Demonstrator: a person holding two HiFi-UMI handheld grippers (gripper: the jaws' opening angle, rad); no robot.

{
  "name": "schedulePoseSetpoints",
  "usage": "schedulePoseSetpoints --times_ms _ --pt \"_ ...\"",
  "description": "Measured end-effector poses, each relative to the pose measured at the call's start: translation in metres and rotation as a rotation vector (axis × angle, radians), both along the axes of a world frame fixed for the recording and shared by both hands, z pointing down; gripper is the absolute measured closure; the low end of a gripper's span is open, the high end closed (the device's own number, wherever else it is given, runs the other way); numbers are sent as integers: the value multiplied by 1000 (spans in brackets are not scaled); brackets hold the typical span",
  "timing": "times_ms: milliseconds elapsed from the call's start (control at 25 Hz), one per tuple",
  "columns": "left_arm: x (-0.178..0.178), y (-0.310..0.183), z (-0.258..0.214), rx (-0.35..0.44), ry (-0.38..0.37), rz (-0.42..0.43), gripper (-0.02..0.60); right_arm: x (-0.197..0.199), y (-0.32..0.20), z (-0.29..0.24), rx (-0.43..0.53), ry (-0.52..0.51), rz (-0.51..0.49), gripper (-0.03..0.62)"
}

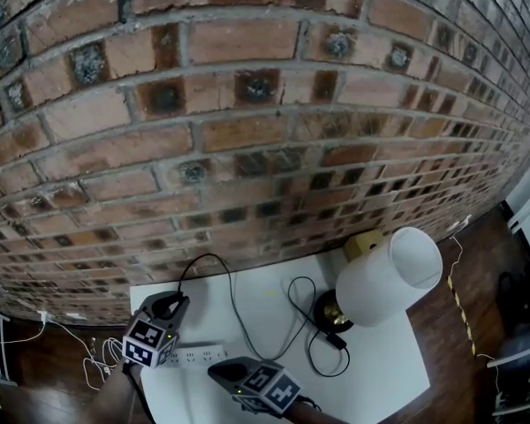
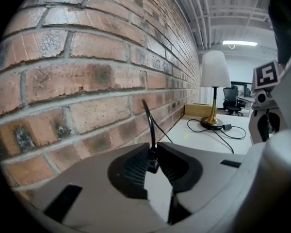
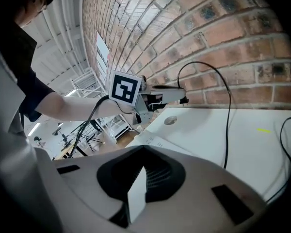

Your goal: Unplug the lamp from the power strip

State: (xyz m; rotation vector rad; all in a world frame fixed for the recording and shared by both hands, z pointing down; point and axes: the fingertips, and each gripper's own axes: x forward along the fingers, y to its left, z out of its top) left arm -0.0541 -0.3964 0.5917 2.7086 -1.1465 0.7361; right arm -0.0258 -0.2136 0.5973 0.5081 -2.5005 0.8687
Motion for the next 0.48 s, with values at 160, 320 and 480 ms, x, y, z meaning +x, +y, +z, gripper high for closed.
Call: schedulePoseSetpoints --times_ms 160,320,480 --pt "11 -2 20 -47 -7 4 511 10 -6 5 24 -7 42 588" --pt "13 -7 37 -110 53 -53 511 14 -10 0 46 -20 66 588" --pt "16 -10 49 -161 89 -95 509 18 -12 0 38 -29 82 588"
